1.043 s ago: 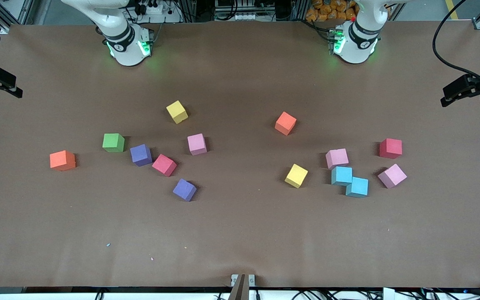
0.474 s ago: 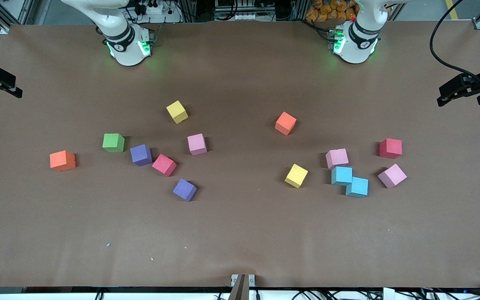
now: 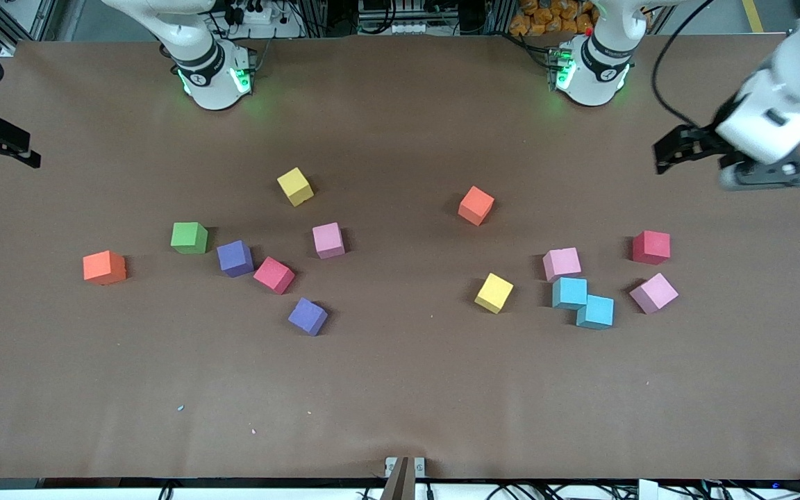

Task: Arrange 11 blocks into digit 3
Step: 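Reach the right gripper to the pink cube while the left gripper reaches the orange cube, then grasp the orange cube with the left gripper while the right gripper lowers, then lift the orange cube with the left gripper while the right gripper grasps pink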

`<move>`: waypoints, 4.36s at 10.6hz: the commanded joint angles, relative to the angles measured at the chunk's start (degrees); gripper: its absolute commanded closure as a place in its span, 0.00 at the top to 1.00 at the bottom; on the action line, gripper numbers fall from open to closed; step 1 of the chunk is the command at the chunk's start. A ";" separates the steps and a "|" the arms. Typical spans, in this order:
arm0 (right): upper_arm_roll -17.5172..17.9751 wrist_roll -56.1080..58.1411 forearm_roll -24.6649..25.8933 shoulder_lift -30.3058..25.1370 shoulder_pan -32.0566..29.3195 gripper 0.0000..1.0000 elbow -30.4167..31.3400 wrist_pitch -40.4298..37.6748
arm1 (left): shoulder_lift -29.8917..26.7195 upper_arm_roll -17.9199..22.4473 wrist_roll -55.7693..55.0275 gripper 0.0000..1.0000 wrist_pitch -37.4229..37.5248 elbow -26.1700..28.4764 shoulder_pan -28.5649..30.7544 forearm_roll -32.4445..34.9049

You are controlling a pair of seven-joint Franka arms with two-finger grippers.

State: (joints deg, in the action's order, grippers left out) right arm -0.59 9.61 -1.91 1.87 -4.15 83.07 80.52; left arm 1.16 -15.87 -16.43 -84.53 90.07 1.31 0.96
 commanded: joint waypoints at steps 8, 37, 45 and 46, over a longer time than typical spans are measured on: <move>0.59 -0.65 -0.38 15.42 22.85 1.00 -0.37 9.82 | 1.80 -15.58 -37.65 1.00 -21.89 26.64 0.27 0.27; 0.77 -15.68 -1.08 20.80 40.27 1.00 31.35 50.78 | 25.03 -20.78 -64.72 0.00 -52.93 30.51 -13.51 8.79; 0.59 -20.34 -0.99 23.17 39.75 1.00 31.54 54.92 | 25.64 -21.48 -55.90 0.00 -51.79 30.25 -25.65 8.71; 0.59 -20.34 -1.08 23.44 39.31 1.00 31.45 55.18 | 25.64 -21.48 -55.56 0.00 -51.70 30.16 -25.92 8.79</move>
State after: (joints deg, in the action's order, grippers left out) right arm -0.12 -10.01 -2.41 25.10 35.79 113.92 134.49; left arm 26.74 -37.42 -73.00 -137.07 121.06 -24.15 8.62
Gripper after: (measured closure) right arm 0.000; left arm 0.410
